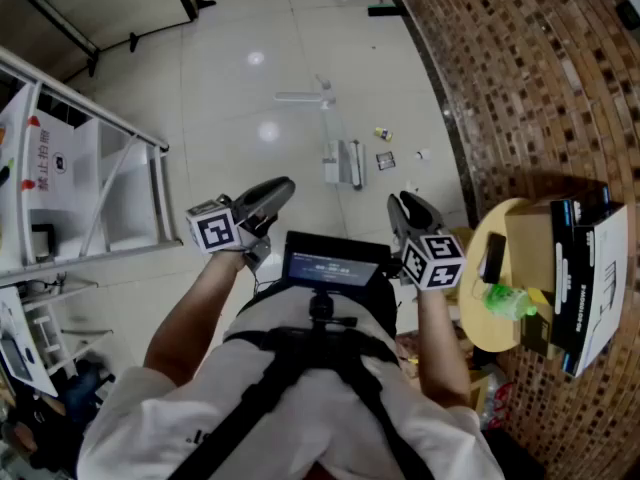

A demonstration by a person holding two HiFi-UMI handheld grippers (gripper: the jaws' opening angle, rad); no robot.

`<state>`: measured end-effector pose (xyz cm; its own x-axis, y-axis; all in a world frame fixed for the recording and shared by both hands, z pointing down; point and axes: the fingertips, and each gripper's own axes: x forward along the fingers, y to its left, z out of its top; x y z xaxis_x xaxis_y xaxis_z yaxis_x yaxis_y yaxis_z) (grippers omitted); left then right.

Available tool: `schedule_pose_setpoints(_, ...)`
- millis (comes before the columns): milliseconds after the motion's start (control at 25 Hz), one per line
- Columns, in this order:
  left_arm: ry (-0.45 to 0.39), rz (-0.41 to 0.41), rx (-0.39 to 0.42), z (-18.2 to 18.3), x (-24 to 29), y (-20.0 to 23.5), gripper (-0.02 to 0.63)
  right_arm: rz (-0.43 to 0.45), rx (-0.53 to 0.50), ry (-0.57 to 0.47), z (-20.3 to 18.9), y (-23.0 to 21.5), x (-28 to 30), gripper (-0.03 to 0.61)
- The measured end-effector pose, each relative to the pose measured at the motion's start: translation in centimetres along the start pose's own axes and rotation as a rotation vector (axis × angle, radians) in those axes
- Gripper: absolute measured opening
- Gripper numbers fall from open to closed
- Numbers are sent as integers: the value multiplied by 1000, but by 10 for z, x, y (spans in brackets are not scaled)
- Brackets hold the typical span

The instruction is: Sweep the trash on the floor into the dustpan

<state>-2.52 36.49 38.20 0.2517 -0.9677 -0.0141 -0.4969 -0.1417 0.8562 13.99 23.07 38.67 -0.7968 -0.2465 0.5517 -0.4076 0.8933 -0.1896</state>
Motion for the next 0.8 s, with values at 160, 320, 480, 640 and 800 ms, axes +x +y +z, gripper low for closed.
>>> schedule_pose_setpoints(160, -52, 44, -11, 15, 10, 17, 141, 37, -34, -5, 13, -4, 22, 107)
schedule_pose_setpoints(320, -116, 96, -21, 29, 21, 34, 167, 86, -61, 7, 16, -16, 48, 107)
schedule_pose_setpoints(480, -177, 164, -9, 41, 35, 46, 181, 142, -76, 30, 22, -36, 73, 107)
schedule_pose_setpoints(640, -240, 185, -26, 54, 59, 54, 181, 201, -125, 49, 34, -52, 97, 107)
schedule_pose_setpoints(800, -304, 174, -22, 65, 76, 57, 116, 252, -170, 70, 45, -65, 117, 107)
